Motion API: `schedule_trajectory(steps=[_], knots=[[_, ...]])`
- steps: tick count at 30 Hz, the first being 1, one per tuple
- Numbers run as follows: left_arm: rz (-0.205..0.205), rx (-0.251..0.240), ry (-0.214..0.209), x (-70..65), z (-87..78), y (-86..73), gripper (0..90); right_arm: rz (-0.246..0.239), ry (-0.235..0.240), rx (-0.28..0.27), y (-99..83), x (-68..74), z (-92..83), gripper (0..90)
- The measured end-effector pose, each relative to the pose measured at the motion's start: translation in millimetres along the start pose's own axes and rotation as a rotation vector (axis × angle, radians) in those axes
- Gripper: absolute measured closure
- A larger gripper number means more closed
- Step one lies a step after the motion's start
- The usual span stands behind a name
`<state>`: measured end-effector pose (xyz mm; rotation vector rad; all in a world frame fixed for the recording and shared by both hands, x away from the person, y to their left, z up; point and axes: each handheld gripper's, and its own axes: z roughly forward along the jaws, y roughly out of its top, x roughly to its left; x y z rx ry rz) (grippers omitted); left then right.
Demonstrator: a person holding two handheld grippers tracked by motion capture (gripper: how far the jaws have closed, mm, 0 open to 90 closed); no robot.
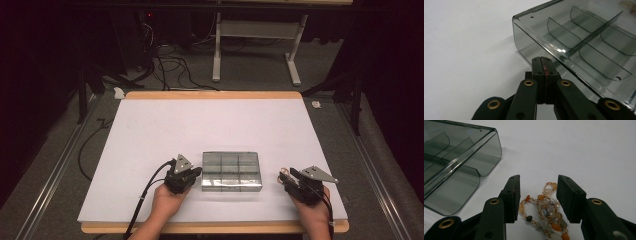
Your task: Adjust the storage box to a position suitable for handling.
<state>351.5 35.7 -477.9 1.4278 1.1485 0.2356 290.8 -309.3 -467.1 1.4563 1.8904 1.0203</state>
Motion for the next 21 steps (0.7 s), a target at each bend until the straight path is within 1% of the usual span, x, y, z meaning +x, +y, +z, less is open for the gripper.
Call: schedule_trajectory(steps=[4, 17, 21], knots=[[-0.003, 0.005, -0.008, -4.9, 3.2, -1.4, 89.8, -0.007, 0.004, 0.0, -0.6, -1.1, 0.2, 54.7], [0.008, 0.019, -0.028, -19.4, 14.8, -4.9, 89.6, -0.015, 0.008, 0.008, -1.3, 0.1, 1.5, 54.7], [0.012, 0.017, -0.029, -19.1, 15.5, -5.7, 87.1, -0.01, 0.009, 0.007, -1.7, -0.5, 1.6, 54.6]])
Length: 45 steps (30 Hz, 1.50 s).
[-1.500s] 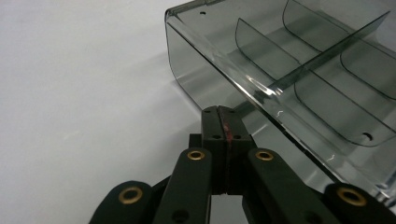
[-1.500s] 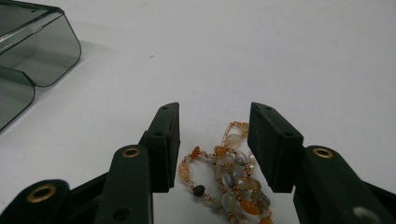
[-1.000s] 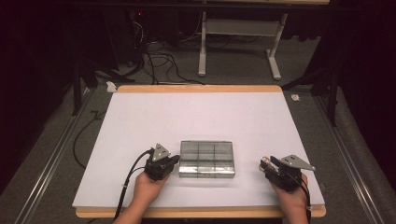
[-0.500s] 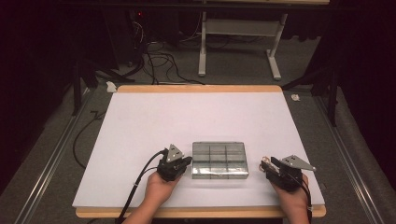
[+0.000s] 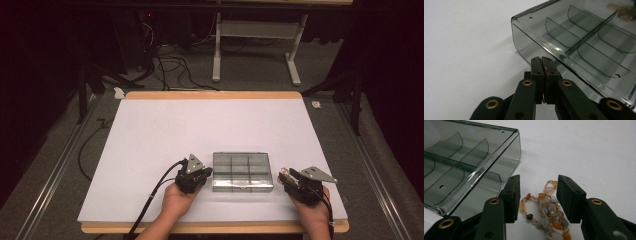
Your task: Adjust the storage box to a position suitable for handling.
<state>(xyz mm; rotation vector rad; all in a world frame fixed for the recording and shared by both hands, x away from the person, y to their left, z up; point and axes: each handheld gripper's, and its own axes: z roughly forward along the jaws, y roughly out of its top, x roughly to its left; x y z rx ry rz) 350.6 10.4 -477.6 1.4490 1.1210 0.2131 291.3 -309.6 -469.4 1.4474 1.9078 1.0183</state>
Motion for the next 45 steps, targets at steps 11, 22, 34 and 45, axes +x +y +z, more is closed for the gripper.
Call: schedule_trajectory(steps=[11, 22, 34, 45], knots=[[0.06, -0.052, 0.026, 38.9, -44.1, 12.3, 72.3, -0.003, 0.007, 0.003, -2.2, -1.7, -2.6, 55.0], [0.023, -0.063, 0.011, 55.9, -49.2, 4.5, 49.3, -0.044, 0.051, 0.013, -9.6, 5.5, -17.3, 69.1], [0.026, -0.059, 0.016, 55.3, -48.0, 3.8, 41.8, -0.096, 0.133, 0.009, -11.3, 27.5, -26.7, 90.0], [0.035, -0.051, 0.026, 54.9, -47.1, 3.0, 41.0, -0.122, 0.18, 0.024, -13.3, 29.6, -27.3, 90.0]])
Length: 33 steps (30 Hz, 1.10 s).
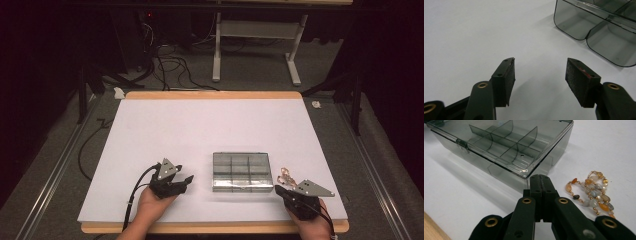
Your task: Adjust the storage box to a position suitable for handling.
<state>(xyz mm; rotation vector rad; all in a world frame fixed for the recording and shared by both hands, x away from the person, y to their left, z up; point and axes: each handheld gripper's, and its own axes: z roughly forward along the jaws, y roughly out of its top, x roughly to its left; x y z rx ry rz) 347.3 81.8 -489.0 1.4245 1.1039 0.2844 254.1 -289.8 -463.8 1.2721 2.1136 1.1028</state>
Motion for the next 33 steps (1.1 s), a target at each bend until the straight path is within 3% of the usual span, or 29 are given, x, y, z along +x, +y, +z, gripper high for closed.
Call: schedule_trajectory(steps=[27, 31, 33], knots=[[0.02, 0.011, -0.002, -0.8, 0.0, -1.1, 40.6, -0.02, 0.012, -0.014, -0.1, 4.5, -1.1, 90.0], [0.015, 0.0, -0.015, -1.6, -1.2, -1.0, 44.6, -0.024, 0.013, -0.014, -0.2, 4.4, -1.0, 90.0], [0.001, 0.009, -0.043, -5.6, -5.6, -1.7, 49.6, -0.023, 0.013, -0.014, 0.0, 4.5, -1.0, 90.0]])
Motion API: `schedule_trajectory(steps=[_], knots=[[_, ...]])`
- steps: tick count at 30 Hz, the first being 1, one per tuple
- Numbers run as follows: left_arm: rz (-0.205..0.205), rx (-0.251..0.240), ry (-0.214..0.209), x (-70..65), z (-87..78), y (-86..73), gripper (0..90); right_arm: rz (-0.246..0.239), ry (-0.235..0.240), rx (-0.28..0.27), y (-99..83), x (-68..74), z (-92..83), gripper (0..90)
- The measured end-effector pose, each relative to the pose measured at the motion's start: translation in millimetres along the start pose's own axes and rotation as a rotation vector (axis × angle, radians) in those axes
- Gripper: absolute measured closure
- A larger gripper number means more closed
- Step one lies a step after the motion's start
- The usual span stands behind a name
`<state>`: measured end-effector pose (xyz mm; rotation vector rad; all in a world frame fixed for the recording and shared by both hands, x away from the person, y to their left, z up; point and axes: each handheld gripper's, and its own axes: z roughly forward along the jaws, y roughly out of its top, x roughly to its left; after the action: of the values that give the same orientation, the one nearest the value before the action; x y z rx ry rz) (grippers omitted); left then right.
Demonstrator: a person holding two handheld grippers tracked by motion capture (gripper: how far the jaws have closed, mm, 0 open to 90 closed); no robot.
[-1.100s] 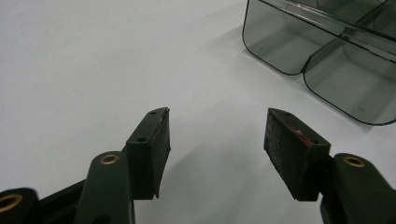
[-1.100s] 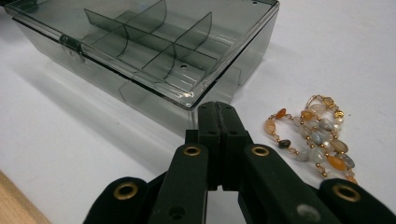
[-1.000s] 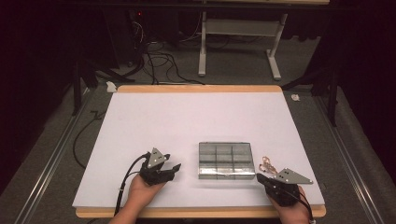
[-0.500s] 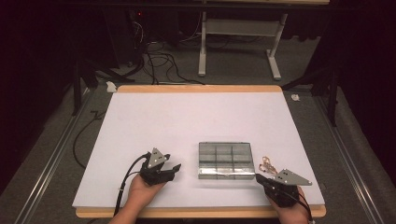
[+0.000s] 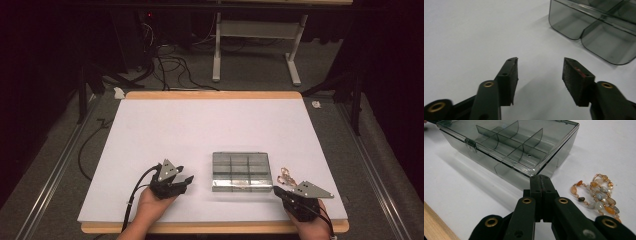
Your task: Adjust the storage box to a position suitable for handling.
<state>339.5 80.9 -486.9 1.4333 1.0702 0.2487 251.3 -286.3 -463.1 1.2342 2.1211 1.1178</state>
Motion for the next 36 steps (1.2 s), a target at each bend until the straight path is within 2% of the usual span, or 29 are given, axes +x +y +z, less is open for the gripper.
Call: schedule_trajectory(steps=[1, 4, 7, 11, 14, 17, 21, 23, 25, 36], knots=[[-0.019, 0.011, -0.023, -3.4, -2.1, -1.0, 51.3, 0.0, -0.001, 0.001, 0.1, 0.1, 0.0, 90.0], [-0.02, 0.028, -0.079, -17.7, -7.5, -6.6, 52.1, 0.0, 0.002, 0.001, -0.2, -0.4, 0.1, 90.0], [-0.048, 0.033, -0.145, -34.4, -10.6, -9.5, 51.9, -0.003, 0.0, 0.002, 0.3, -0.5, 0.3, 90.0], [-0.072, 0.047, -0.198, -49.4, -10.1, -14.4, 54.0, 0.0, 0.002, 0.001, 0.2, -0.5, 0.5, 90.0], [-0.07, 0.057, -0.208, -55.0, -6.4, -18.3, 57.6, -0.002, 0.0, 0.002, 0.5, -0.3, 0.6, 90.0], [-0.08, 0.047, -0.214, -59.3, -2.0, -19.0, 60.7, -0.001, 0.0, 0.001, 0.6, -0.3, 1.0, 90.0], [-0.094, 0.047, -0.21, -61.2, 2.1, -20.3, 65.8, -0.002, -0.001, 0.001, 0.8, -0.2, 1.8, 90.0], [-0.085, 0.04, -0.204, -61.4, 2.2, -20.4, 67.4, -0.002, 0.0, 0.001, 0.7, -0.3, 1.8, 90.0], [-0.105, 0.029, -0.203, -61.6, 2.0, -18.6, 69.4, -0.002, 0.0, 0.001, 0.7, -0.4, 1.9, 90.0], [-0.105, 0.018, -0.2, -62.0, 0.5, -16.4, 72.4, -0.002, 0.001, 0.0, 1.0, 0.2, 2.5, 90.0]])
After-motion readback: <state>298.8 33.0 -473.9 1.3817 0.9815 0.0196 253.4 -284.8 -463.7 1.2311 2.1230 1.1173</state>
